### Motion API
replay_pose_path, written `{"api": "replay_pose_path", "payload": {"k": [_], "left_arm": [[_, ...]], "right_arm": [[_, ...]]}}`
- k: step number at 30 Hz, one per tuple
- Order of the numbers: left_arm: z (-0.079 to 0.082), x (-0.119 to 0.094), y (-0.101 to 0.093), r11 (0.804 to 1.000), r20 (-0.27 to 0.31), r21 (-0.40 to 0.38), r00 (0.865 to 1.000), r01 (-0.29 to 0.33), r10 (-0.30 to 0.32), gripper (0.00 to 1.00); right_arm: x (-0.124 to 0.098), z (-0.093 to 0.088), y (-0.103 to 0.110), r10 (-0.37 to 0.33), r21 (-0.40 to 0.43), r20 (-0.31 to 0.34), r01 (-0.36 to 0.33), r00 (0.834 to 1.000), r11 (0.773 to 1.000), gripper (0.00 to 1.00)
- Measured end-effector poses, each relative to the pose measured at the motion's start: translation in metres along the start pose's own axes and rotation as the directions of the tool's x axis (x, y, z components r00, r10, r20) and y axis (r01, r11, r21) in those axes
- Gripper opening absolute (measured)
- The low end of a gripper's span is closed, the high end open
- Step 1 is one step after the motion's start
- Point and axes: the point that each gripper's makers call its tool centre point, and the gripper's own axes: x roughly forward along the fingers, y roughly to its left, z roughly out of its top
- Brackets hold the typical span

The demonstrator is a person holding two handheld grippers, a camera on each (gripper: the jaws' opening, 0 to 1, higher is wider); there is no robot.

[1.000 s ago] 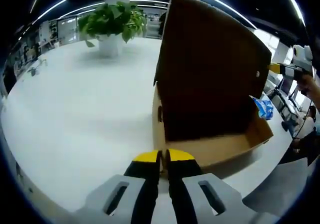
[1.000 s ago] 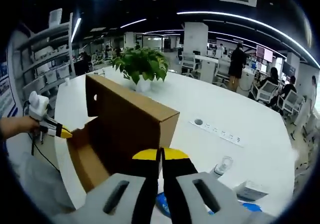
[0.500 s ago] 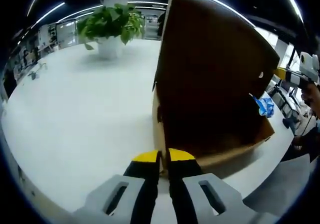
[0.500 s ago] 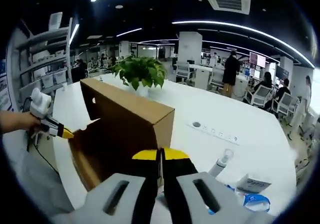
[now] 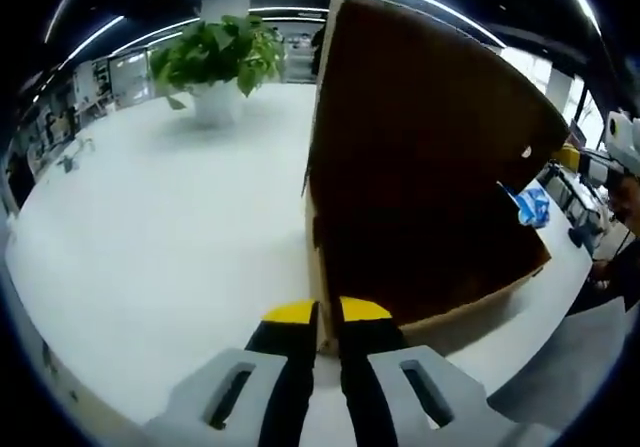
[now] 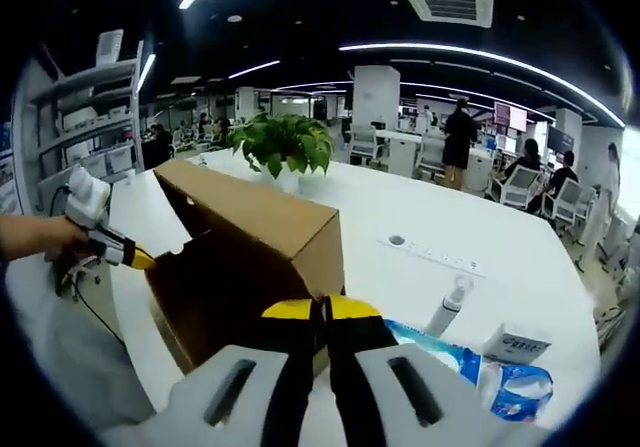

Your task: Operate the shoe box by opening the lid, removing the specified soft item, and placing it in the target area until the item is outside and the box remains undamaged.

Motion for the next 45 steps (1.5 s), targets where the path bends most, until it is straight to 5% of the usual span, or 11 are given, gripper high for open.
{"api": "replay_pose_path", "payload": {"k": [12,24,33,45], "left_arm": [[0.037,-0.022,0.001,0.998,0.114,0.064,0.993,-0.004,-0.004,0.19],[0.072,-0.04,-0.015,0.976,0.19,0.218,0.979,0.031,-0.073,0.31],[0.06,-0.039,-0.029,0.941,0.145,0.33,0.981,0.076,-0.129,0.35],[0.037,-0.037,-0.035,0.932,0.086,0.333,0.979,0.145,-0.183,0.45]], "right_arm": [[-0.008,-0.014,0.012,0.014,-0.078,0.008,-0.014,1.0,0.997,0.03],[-0.014,-0.024,0.027,0.083,-0.155,0.007,-0.081,0.997,0.985,0.1],[-0.018,-0.037,0.036,0.143,-0.177,-0.017,-0.144,0.99,0.974,0.15],[-0.023,-0.057,0.053,0.238,-0.169,-0.073,-0.248,0.968,0.954,0.28]]}}
